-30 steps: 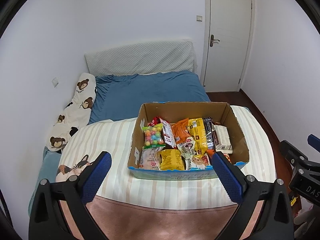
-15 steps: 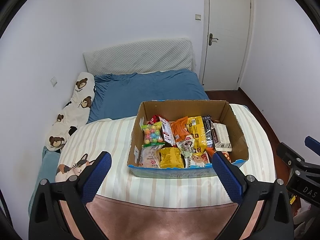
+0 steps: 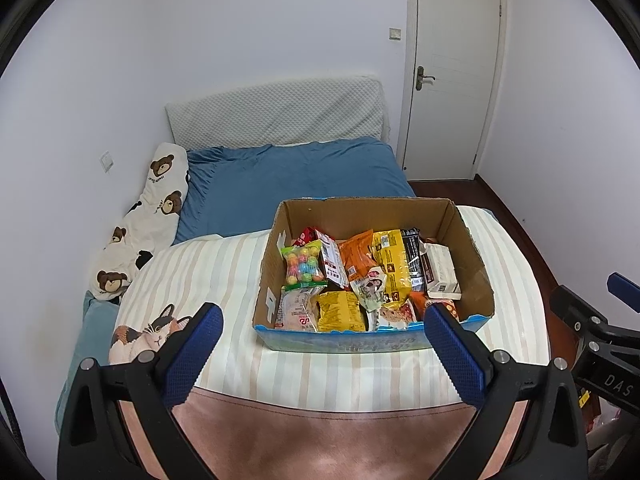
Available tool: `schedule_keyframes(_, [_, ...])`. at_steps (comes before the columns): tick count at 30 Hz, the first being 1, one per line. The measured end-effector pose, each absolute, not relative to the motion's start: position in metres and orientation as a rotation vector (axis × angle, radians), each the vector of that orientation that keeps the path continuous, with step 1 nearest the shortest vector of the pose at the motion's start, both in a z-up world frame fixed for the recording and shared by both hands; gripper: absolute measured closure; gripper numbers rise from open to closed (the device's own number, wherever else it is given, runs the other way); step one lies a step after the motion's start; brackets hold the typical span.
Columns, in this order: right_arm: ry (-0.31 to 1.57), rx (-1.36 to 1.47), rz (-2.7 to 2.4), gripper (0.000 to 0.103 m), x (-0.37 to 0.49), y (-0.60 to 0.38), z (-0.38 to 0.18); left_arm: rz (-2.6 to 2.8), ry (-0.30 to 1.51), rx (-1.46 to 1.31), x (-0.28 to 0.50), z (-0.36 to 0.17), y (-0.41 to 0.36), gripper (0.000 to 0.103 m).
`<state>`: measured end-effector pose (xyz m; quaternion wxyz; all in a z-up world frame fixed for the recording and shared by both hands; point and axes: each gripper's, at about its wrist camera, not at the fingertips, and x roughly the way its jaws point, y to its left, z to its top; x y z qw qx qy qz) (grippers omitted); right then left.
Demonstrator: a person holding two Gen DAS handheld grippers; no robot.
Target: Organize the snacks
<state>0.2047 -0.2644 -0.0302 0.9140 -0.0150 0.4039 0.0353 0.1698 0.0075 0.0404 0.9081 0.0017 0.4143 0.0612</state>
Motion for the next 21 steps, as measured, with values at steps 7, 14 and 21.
schedule_keyframes(7, [0.836,-0.031,0.078,0.000,0.2045,-0.2651,-0.0295,0.124,0.854,0.001,0.1671,0.0412,0.0084,0.000])
schedule_keyframes(14, [0.831,-0.033,0.084,0.000,0.2037,-0.2657,-0.0272,0.126,0.857,-0.004,0.1648,0.0415,0.0095,0.000])
schedule_keyframes(21, [0.831,-0.033,0.087,0.000,0.2039,-0.2662,-0.0259,0.121,0.854,-0.002,0.1629,0.0403,0.0089,0.000])
